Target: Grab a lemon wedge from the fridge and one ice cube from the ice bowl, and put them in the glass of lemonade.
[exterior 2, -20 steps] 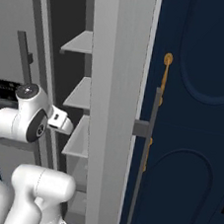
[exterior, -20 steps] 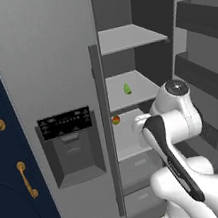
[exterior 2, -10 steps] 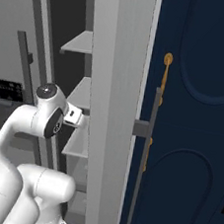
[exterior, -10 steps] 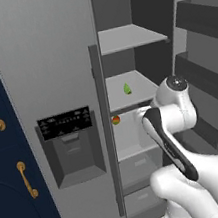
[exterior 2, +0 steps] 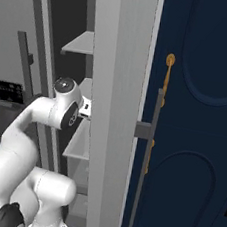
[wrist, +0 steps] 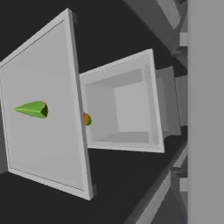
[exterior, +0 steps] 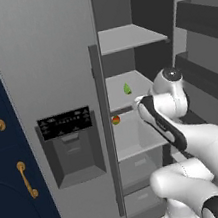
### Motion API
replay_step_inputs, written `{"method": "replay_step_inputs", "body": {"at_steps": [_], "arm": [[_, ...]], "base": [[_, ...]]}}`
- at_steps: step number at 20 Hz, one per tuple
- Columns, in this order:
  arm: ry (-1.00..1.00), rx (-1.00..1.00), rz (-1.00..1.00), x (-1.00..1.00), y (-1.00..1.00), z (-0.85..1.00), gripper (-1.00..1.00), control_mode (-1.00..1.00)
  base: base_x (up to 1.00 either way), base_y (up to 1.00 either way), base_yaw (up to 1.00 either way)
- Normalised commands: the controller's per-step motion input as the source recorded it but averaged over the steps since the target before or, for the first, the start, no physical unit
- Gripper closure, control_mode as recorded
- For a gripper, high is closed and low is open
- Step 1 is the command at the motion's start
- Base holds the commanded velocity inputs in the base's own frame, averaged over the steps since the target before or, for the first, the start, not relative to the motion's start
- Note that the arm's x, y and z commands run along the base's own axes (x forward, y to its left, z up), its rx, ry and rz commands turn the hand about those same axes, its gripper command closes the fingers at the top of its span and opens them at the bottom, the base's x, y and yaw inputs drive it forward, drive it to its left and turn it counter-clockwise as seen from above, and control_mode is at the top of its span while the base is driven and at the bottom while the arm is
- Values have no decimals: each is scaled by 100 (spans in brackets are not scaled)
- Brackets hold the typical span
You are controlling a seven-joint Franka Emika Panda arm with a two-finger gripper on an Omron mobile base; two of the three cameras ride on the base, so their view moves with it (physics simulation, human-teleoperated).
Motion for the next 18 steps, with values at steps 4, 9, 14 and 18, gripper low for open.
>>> {"method": "replay_step_inputs", "body": {"at_steps": [4,9,14,18], "arm": [[0,0,0,76,0,5,-100,-100],[0,0,0,74,-5,3,-100,-100],[1,0,0,70,-4,1,-100,-100],[0,0,0,65,0,0,-100,-100]], "base": [[0,0,0],[0,0,0],[0,0,0],[0,0,0]]}}
